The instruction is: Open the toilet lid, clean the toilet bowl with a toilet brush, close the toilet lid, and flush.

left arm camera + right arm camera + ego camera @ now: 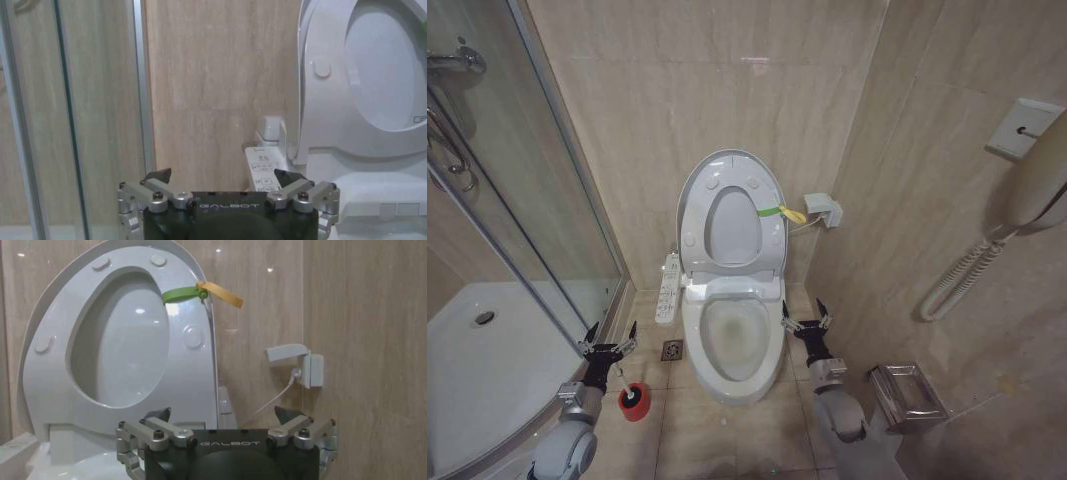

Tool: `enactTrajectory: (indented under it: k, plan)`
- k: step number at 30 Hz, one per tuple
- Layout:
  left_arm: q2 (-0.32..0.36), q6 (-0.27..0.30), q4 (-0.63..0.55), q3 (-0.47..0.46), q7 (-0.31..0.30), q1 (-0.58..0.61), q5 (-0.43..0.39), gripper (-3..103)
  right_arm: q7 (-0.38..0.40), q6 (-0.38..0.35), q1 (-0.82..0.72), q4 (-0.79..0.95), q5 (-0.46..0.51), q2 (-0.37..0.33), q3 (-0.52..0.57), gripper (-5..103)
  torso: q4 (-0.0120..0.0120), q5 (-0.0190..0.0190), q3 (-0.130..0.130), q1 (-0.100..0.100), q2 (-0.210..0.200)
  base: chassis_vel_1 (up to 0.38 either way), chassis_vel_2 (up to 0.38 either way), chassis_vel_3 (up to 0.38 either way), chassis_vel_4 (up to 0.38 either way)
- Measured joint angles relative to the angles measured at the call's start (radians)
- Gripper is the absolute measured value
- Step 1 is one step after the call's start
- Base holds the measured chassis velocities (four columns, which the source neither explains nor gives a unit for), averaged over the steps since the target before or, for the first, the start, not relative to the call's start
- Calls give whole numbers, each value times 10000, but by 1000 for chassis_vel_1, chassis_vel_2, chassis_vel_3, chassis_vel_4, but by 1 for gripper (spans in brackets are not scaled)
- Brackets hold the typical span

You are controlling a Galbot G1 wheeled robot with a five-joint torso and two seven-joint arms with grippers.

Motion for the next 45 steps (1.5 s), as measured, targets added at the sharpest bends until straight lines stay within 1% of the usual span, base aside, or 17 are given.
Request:
enactTrajectory:
  k: [45]
  plan:
    - [1,12,-6,-5,4,6,-2,100,0,0,0,0,0,0,-1,100,0,0,0,1,0,0,0,0,0]
